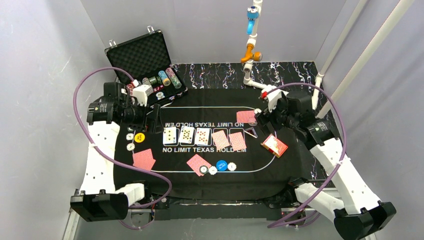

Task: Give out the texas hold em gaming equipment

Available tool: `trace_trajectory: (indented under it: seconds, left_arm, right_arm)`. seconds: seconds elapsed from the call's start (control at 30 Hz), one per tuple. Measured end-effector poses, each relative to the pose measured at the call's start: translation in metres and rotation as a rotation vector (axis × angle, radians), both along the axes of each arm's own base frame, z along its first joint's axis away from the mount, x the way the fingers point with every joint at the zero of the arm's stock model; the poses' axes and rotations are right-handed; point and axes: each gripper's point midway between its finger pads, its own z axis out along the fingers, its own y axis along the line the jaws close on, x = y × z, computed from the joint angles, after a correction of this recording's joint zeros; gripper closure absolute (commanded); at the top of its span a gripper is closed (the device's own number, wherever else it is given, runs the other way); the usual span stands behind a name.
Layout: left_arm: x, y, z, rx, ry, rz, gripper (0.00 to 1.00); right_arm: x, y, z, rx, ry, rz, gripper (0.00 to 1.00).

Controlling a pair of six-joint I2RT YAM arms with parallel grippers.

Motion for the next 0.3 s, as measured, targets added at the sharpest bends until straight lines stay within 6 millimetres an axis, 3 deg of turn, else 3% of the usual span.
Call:
trace_trajectory:
  seconds: [0.17, 0.3]
  left_arm:
    - [-0.015, 0.009, -0.022, 0.056, 0.05, -0.005, 0.02]
    - [-0.017, 0.013, -0.032, 0.081, 0.073, 0.0, 0.02]
  right_arm:
    - [-0.013, -0.011, -0.036, -0.038, 0.104, -0.046, 0.02]
    - [-0.015, -0.012, -0.037, -0.034, 0.116, -0.059, 0.02]
